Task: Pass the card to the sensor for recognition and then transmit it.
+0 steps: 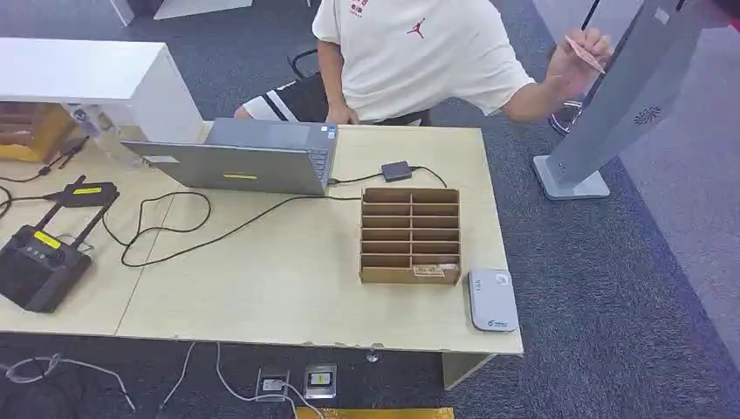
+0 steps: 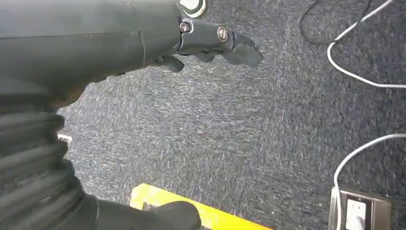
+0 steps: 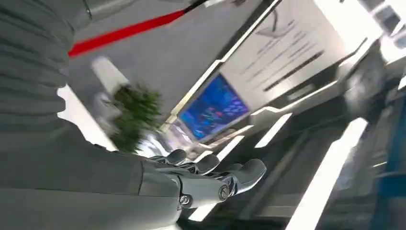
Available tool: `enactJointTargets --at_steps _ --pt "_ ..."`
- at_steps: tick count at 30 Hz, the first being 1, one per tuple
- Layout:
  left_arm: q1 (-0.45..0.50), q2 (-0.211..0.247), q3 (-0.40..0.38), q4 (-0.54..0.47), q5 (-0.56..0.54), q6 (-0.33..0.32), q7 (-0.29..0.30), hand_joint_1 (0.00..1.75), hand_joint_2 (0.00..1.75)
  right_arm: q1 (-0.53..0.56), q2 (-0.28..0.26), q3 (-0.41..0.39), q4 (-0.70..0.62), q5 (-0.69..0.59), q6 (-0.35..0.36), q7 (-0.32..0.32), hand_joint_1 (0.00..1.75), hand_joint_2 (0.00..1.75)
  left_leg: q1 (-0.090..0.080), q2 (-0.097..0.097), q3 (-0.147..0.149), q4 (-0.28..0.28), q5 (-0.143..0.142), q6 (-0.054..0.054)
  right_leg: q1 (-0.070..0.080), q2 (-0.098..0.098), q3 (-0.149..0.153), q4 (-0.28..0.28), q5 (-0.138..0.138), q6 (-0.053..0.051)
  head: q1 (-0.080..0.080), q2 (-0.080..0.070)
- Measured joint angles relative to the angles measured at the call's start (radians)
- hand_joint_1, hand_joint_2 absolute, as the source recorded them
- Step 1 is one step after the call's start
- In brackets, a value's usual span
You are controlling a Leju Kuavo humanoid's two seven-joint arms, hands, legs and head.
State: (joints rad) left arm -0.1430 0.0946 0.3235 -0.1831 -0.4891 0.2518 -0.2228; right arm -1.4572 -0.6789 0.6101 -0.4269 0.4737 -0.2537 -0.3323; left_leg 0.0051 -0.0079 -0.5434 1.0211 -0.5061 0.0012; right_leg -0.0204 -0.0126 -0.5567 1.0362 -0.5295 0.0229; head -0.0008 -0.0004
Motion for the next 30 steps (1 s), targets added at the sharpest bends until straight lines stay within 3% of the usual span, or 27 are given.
enactJointTargets --at_steps 3,10,18,30 --pt "-0.004 0.0 0.0 0.0 -0.004 -0.006 -0.01 0.0 1.75 0.017 0.077 0.081 -0.04 0.108 -0.021 0.004 0.0 1.75 0.002 -0.003 -0.001 0.0 0.002 -0.002 0.002 -0.004 -0.001 0.0 0.0 -0.001 0.0 0.0" --pt "-0.002 0.002 0.0 0.0 -0.005 -0.01 -0.015 0.0 1.75 0.038 0.156 0.173 -0.086 0.155 -0.029 0.005 0.0 1.75 0.002 -0.006 -0.004 0.001 0.002 -0.002 0.002 -0.005 -0.002 -0.001 0.0 -0.001 0.0 0.0" --pt "0.0 0.005 -0.001 0.0 -0.035 -0.027 -0.022 0.0 1.75 0.08 0.203 0.209 -0.119 0.209 -0.041 0.03 0.0 1.75 0.002 -0.006 -0.003 0.001 0.002 -0.002 0.002 -0.005 -0.002 -0.002 0.0 -0.001 0.0 0.0" --pt "0.004 0.005 -0.002 0.0 -0.037 -0.025 -0.022 0.0 1.75 0.139 0.217 0.186 -0.136 0.261 -0.062 0.066 0.0 1.75 0.002 -0.006 -0.004 0.001 0.002 -0.002 0.002 -0.005 -0.002 -0.002 0.0 -0.001 0.0 0.0"
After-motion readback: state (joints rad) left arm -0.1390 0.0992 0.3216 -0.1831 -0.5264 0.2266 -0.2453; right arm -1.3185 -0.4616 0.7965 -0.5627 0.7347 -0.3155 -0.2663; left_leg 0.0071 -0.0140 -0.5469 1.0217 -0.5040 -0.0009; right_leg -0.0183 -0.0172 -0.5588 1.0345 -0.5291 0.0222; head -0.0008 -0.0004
